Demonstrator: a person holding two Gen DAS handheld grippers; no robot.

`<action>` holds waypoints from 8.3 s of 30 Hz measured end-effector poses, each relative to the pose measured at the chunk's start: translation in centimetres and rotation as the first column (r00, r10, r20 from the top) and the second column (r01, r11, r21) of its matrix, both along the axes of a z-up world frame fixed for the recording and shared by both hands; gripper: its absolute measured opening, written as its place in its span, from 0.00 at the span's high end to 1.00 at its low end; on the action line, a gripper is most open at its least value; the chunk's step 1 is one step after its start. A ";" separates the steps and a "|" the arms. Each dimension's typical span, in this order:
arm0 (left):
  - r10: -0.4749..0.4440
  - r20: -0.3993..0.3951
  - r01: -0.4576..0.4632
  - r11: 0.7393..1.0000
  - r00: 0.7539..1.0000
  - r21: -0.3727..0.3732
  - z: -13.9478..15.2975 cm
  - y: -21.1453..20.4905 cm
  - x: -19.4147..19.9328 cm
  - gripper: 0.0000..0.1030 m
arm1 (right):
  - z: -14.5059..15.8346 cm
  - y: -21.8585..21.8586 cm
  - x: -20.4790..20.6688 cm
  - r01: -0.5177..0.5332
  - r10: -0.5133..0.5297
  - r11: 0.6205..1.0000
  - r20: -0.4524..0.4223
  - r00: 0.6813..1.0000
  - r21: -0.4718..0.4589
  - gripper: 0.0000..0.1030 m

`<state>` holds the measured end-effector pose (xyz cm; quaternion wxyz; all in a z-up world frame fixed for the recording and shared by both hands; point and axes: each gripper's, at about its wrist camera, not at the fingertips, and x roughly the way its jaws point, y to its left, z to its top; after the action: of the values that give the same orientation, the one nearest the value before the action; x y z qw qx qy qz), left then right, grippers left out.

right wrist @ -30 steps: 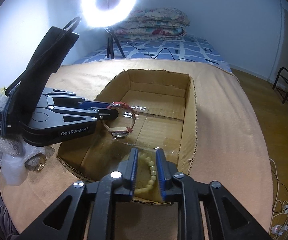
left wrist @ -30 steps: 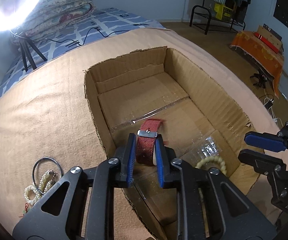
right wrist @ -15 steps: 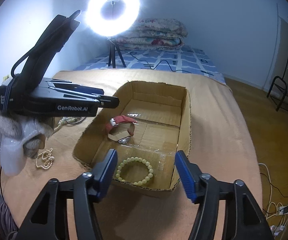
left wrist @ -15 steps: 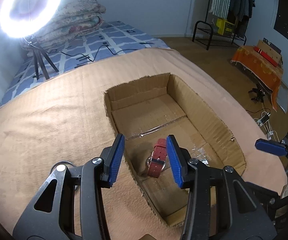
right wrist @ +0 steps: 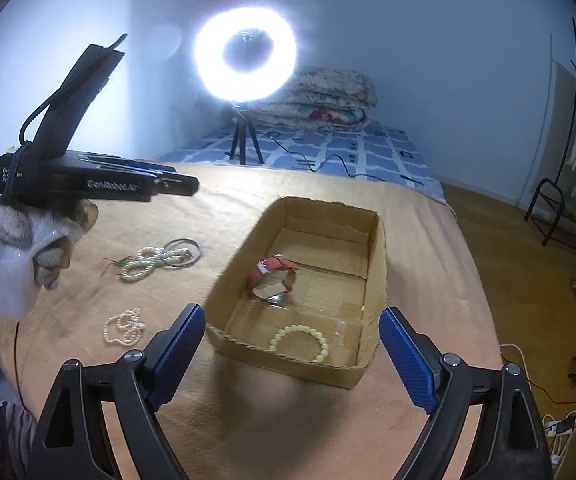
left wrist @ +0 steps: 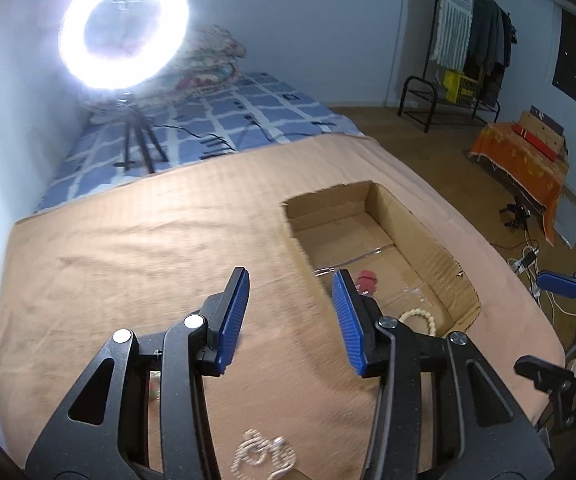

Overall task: Organize jewelry
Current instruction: 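Move both tools back toward the remaining jewelry on the blanket, then grasp the green jade pendant with the left gripper while the right grasps the pearl necklace, then carry the pendant and pearl necklace over the box with both grippers, then open both grippers to release the pendant and necklace into the box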

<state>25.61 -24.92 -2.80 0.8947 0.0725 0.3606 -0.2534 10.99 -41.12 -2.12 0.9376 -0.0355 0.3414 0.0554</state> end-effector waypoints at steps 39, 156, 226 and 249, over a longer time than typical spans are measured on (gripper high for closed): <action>0.191 -0.206 -0.206 0.977 0.960 -0.056 -9.4 22.1 -4.4 0.57 | -10.7 13.5 3.7 -0.244 0.365 0.904 -0.338 0.868 0.350 0.63; 0.059 -0.045 -0.061 0.998 0.997 -0.034 -5.5 17.8 -1.1 0.86 | 1.5 12.9 6.6 -0.226 0.251 0.901 -0.022 0.968 0.371 0.99; -0.294 -0.169 0.316 0.941 0.941 0.122 -10.3 -13.1 -1.2 0.86 | -3.1 -7.5 16.3 0.099 -0.066 0.976 -0.170 0.983 0.193 0.99; -0.278 -0.180 0.294 0.953 0.944 0.069 -9.6 -12.2 -1.4 0.62 | -4.1 -9.0 15.5 0.161 -0.113 0.949 -0.185 0.976 0.270 0.66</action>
<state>24.19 -37.08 -12.35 0.8102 0.1450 0.4323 -0.3683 26.47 -50.17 -6.22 0.9027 0.1275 0.4089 0.0411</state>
